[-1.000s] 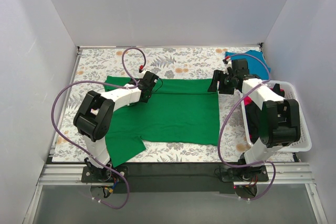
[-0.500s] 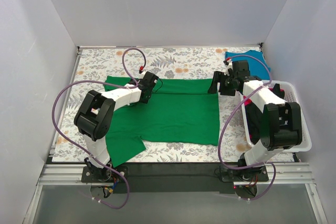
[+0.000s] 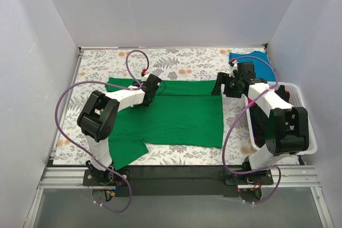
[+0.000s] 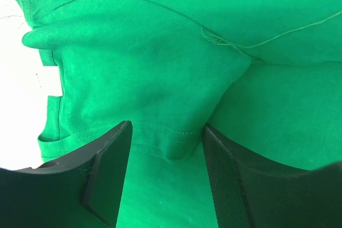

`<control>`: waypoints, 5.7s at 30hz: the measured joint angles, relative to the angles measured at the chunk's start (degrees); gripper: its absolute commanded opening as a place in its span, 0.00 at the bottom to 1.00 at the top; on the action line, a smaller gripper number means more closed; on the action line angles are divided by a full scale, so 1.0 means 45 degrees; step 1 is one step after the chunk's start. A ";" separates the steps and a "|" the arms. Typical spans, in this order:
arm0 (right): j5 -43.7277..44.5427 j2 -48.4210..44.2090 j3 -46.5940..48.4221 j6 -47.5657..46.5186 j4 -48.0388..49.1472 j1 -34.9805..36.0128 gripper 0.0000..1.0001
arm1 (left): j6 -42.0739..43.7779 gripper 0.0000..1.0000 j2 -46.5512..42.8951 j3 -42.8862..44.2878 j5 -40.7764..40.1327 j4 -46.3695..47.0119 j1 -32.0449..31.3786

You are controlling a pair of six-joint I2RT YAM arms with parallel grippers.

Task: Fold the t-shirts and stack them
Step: Fold the tshirt

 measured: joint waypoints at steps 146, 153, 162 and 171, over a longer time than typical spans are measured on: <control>-0.3011 0.0797 0.0393 -0.0418 -0.0126 0.0121 0.78 | -0.4430 0.55 -0.1821 0.2259 0.5814 -0.4430 0.2361; -0.3215 0.0913 0.0413 -0.0413 -0.0146 0.0199 0.77 | -0.6091 0.45 -0.4386 -0.1292 0.7281 -0.2118 0.6426; -0.3371 0.0913 0.0413 -0.0423 -0.0146 0.0228 0.77 | -0.6290 0.41 -0.3735 -0.2263 0.7995 -0.0767 0.6601; -0.3487 0.0913 0.0413 -0.0427 -0.0146 0.0238 0.77 | -0.5853 0.44 -0.3123 -0.2263 0.7631 -0.0233 0.6596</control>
